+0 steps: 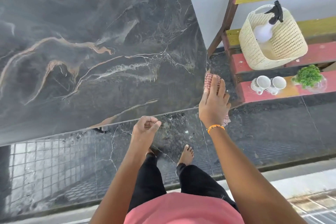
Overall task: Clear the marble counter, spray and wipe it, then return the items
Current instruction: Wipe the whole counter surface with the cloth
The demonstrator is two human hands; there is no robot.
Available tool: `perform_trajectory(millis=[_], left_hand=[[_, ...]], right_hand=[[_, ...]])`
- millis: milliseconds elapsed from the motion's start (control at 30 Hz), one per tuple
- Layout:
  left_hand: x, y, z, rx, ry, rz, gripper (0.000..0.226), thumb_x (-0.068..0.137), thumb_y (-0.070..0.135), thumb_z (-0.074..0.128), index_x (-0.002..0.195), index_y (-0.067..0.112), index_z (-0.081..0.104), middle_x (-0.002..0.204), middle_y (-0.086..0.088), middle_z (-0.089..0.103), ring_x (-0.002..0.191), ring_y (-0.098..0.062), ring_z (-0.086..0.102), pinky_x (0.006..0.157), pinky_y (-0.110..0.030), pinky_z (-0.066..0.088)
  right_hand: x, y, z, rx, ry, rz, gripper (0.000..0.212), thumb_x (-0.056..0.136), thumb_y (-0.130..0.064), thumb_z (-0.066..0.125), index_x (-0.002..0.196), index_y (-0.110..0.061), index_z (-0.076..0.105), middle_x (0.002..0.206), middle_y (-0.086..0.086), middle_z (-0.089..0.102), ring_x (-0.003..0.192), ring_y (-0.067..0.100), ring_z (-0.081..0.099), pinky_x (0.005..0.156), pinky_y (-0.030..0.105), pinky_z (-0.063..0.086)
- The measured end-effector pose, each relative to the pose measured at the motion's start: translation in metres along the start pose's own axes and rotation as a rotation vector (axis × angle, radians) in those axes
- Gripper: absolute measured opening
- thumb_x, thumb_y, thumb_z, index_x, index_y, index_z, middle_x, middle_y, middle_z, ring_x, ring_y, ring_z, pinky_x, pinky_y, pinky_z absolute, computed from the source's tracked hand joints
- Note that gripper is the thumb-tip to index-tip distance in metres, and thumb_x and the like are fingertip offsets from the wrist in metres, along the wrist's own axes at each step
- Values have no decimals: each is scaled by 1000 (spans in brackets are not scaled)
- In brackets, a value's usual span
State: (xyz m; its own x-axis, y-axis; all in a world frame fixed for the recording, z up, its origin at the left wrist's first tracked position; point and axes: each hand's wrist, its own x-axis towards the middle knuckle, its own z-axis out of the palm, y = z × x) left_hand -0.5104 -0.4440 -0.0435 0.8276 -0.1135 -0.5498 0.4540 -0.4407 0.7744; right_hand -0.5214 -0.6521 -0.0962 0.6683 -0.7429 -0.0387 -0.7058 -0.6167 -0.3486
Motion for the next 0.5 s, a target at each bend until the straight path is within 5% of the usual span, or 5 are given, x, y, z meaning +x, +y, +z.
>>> perform_trajectory(millis=[167,300,433,500], left_hand=[[6,-26,-37,-234,-10,-169,4,90,20,59,88,21,62,78,4,53,72,-10,48,71,-23,39],[16,-52,-70,-334,-47,-216,11,91,16,56,83,22,63,66,9,51,62,-5,45,68,-20,37],[29,-74,-113,-401,-69,-234,15,91,16,57,79,23,65,61,11,54,55,0,48,59,-16,37],[37,-83,-135,-405,-63,-237,17,90,16,57,76,22,65,66,8,57,62,-4,50,63,-18,38]], right_hand=[[-16,-13,12,382,138,175,46,98,-21,30,144,-22,35,154,9,23,98,28,40,79,21,17],[-22,-38,20,476,201,343,49,96,-17,28,145,-20,32,155,10,15,114,33,39,89,26,20],[-36,-70,24,471,232,494,51,97,-15,30,148,-21,24,156,15,2,109,34,39,90,30,27],[-45,-89,27,534,223,565,55,96,-14,30,149,-23,18,154,18,13,105,33,40,92,30,31]])
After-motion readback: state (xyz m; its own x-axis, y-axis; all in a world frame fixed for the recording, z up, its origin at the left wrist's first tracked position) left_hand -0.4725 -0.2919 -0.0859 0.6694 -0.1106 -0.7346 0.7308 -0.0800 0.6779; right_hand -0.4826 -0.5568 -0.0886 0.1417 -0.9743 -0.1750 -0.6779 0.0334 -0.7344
